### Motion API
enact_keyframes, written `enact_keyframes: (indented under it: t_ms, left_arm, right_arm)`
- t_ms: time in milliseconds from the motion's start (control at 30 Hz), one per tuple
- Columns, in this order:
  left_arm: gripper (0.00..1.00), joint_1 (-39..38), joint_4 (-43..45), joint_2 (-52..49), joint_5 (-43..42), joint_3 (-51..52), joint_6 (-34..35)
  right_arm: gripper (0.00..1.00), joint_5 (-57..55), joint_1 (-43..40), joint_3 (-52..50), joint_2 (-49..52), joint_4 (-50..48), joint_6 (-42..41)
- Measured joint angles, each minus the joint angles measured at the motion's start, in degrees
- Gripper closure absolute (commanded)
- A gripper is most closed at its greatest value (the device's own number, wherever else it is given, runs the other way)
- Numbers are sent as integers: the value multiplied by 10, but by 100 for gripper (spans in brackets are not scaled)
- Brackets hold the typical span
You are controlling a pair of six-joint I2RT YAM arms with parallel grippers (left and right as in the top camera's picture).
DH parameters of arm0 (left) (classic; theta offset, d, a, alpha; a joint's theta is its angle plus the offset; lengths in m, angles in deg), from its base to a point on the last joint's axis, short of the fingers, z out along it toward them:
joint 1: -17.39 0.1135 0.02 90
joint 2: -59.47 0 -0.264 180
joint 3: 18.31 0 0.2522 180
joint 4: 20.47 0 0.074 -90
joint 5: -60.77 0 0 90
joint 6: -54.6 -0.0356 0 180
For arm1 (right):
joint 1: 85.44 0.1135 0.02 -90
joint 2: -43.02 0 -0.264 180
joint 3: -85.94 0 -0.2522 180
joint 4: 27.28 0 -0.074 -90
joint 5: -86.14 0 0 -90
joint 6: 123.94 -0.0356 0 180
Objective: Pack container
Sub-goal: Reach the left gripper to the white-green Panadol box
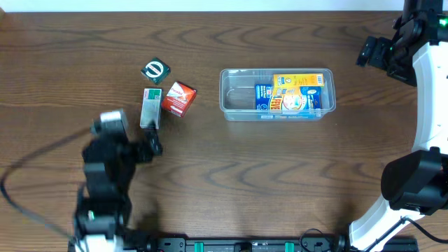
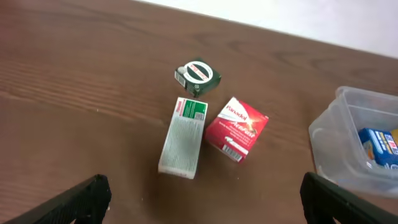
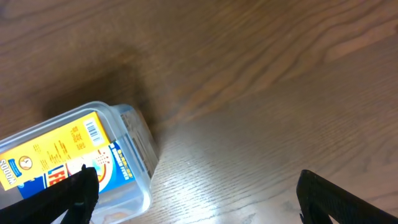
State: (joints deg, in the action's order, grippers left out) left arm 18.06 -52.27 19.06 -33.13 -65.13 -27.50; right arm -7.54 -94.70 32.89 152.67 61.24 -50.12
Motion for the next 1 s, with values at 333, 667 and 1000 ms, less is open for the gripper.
enact_keyframes:
  t_ms: [333,667,1000]
  left_arm:
    - [2,0,-38,-318,0,-149,-59]
    - [2,0,11,-415,0,-149,-125]
    - [2,8,85,-495,-2,-149,-144]
  right_arm:
    - [1,0,0,0,0,0,0]
    - [1,0,0,0,0,0,0]
    - [1,0,0,0,-1,0,0]
